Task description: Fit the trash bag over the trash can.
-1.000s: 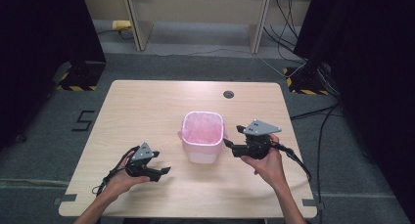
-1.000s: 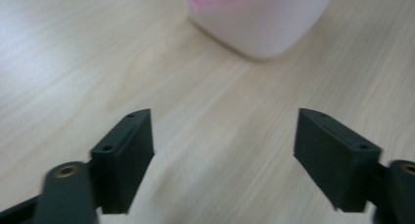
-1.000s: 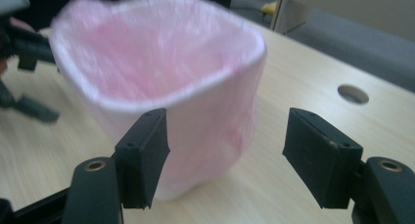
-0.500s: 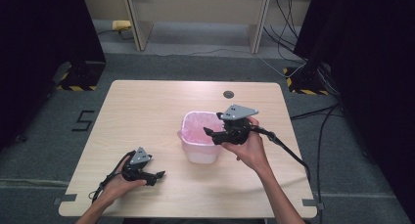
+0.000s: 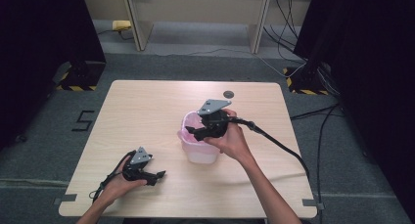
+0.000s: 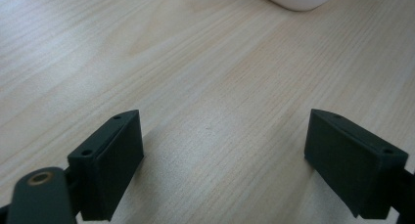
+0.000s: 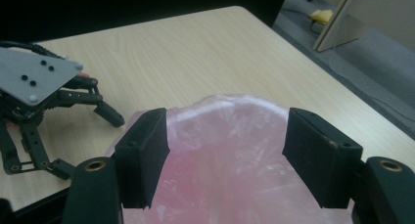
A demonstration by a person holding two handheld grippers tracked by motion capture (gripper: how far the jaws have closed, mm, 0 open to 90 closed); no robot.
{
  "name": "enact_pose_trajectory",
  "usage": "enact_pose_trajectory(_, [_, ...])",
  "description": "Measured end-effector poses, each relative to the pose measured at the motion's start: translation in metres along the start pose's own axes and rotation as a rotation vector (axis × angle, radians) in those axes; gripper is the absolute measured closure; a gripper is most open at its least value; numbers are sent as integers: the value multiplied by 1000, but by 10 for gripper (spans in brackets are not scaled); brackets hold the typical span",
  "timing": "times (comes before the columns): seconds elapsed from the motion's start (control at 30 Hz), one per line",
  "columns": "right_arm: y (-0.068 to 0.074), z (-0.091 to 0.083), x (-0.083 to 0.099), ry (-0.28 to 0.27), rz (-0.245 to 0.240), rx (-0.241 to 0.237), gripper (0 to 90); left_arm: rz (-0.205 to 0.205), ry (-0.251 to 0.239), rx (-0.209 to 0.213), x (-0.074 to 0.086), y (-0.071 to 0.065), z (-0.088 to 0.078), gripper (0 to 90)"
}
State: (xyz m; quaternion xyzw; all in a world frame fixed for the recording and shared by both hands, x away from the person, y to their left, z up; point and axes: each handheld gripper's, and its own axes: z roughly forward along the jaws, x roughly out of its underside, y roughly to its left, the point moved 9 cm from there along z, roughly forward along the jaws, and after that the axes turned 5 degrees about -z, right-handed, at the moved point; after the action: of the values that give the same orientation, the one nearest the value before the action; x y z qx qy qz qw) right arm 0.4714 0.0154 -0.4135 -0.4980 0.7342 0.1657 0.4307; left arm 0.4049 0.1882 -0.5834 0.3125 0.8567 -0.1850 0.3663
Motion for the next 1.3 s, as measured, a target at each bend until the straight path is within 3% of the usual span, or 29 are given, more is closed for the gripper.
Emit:
enact_pose_trajectory(0.03, [3, 7, 2, 21, 0, -24, 346, 0, 0, 0, 0, 0, 0, 137])
enact_pose_trajectory(0.13, [4, 13, 7, 56, -5, -36, 347, -1, -1, 0, 0, 0, 0, 137])
enact_pose_trajectory(0.17, [4, 18, 14, 101, -18, -41, 348, -1, -1, 0, 0, 0, 0, 137])
enact_pose_trajectory(0.43, [6, 34, 29, 191, -40, -106, 358, 0, -1, 1, 0, 0, 0, 136])
enact_pose_trajectory(0.57, [4, 30, 28, 181, -33, -107, 352, 0, -1, 1, 0, 0, 0, 136])
enact_pose_trajectory(0.77, [-4, 15, 12, 96, -12, -62, 373, -1, -1, 1, 0, 0, 0, 136])
enact_pose_trajectory(0.8, [-6, 13, 7, 69, -21, -76, 440, 2, 1, 1, 0, 0, 0, 136])
enact_pose_trajectory(0.93, [-4, 19, 7, 70, -27, -121, 443, 2, 1, 2, 0, 0, 0, 136])
enact_pose_trajectory(1.13, [-8, 36, 20, 152, -59, -119, 435, 0, -1, 2, 0, 0, 0, 136])
enact_pose_trajectory(1.3, [-12, 42, 35, 259, -82, -82, 435, 0, -1, 2, 0, 0, 0, 136])
